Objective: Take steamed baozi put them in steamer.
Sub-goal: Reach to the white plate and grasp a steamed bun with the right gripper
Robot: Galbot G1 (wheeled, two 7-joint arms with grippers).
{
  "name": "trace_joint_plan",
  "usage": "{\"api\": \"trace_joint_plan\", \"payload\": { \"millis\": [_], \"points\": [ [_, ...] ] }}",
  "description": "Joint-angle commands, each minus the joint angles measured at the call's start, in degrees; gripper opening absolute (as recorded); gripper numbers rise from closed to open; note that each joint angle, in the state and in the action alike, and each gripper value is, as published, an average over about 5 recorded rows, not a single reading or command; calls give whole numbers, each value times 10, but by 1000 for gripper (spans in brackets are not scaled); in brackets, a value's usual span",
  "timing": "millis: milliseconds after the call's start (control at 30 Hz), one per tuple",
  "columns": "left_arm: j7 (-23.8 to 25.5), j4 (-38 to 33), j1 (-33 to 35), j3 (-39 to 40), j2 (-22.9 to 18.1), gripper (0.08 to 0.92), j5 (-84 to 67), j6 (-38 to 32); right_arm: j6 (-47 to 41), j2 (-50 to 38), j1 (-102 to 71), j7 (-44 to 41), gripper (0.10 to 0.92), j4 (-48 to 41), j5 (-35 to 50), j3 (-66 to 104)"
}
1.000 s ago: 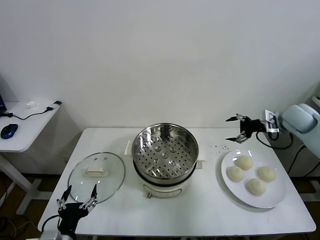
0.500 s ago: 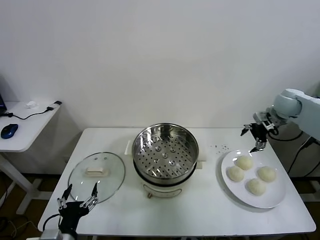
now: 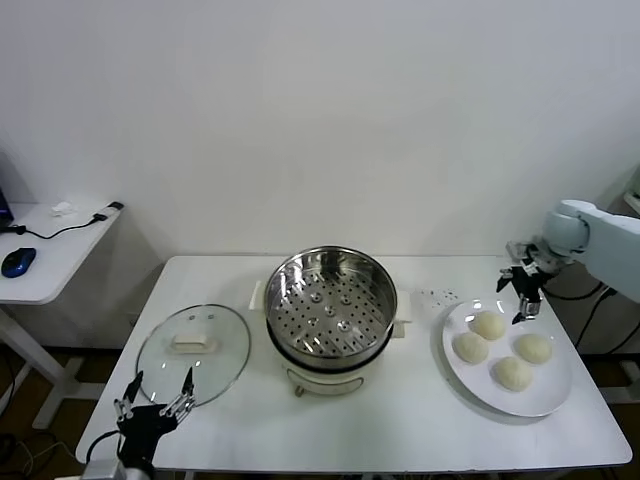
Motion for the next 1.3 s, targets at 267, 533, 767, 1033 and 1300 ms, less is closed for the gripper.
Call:
{"api": "trace_joint_plan", "payload": {
  "millis": [267, 533, 767, 1033, 1300],
  "points": [
    [-1, 8, 2, 0, -4, 823, 10, -4, 6, 64, -149, 26, 823, -130, -30, 155],
    [-1, 13, 0, 0, -5, 823, 13, -4, 5, 63, -148, 21, 823, -132, -40, 158],
    [-1, 16, -7, 0, -4, 823, 12, -3, 1, 56, -148, 22, 807, -125, -44, 158],
    [-1, 20, -13, 0, -2, 823, 10, -2, -5, 52, -143, 34, 667, -112, -43, 160],
    [-1, 17, -14, 0, -1, 823, 10, -2, 1, 19, -41, 18, 662, -31, -12, 93]
  ]
}}
